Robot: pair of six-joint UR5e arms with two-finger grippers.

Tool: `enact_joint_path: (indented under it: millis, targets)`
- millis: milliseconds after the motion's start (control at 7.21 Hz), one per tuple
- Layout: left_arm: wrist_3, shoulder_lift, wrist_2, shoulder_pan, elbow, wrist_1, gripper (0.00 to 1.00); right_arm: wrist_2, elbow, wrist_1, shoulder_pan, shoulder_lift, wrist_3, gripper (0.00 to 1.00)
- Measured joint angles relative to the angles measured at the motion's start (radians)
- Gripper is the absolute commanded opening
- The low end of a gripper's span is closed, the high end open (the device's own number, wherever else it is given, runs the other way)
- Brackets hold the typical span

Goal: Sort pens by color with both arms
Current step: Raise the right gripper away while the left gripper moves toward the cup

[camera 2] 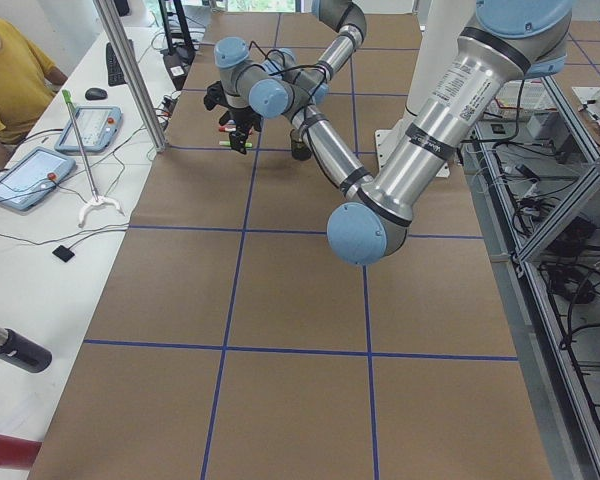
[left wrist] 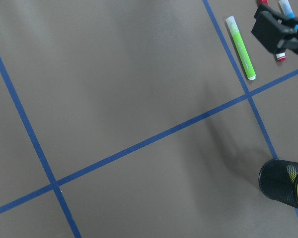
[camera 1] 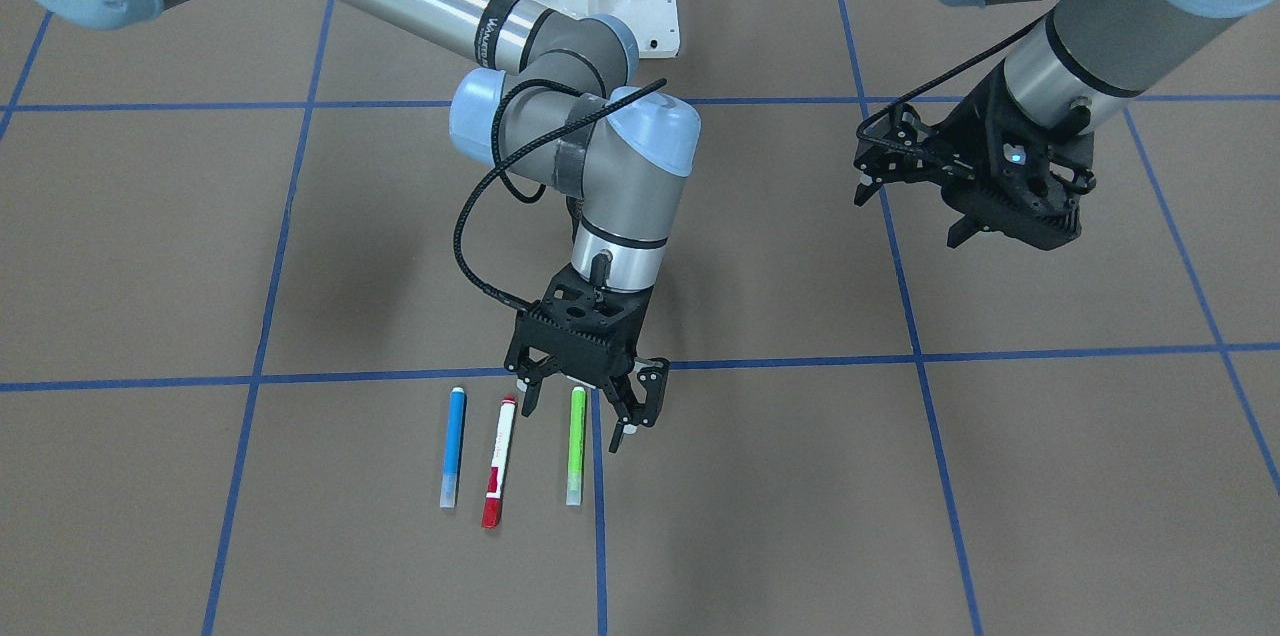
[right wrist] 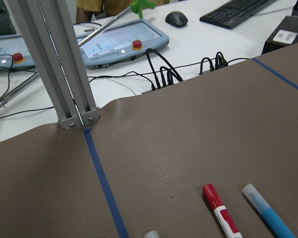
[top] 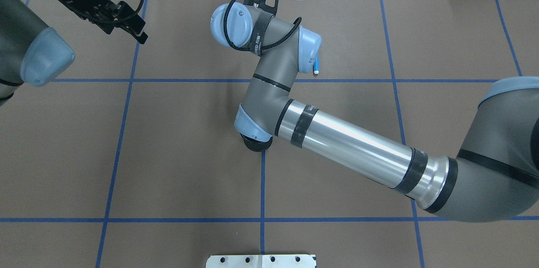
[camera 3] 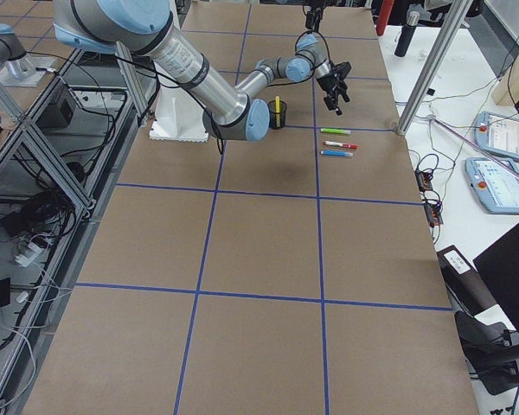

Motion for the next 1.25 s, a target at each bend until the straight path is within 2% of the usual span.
enact_joint_path:
  millis: [416,554,693,970,1248]
  targets:
    - [-0.156,-0.054,0.004,0.041,-0.004,0.000,0.99,0.472,0.128,-0.032,0.152,-0.095,-0.229,0.99]
    - [-0.204,-0.080,0.010,0.080,0.000,0.004,0.99,0.604,0.216,-0.093,0.199,-0.155,-0.327,0.99]
    - [-0.238,-0.102,0.012,0.118,0.013,0.008,0.99,0.697,0.319,-0.195,0.234,-0.213,-0.441,0.99]
    - [-0.267,-0.166,0.007,0.193,0.086,0.013,0.98,0.803,0.526,-0.428,0.276,-0.323,-0.672,0.99]
    - [-0.272,-0.245,0.002,0.250,0.199,0.018,0.82,0.833,0.641,-0.565,0.294,-0.376,-0.771,0.99]
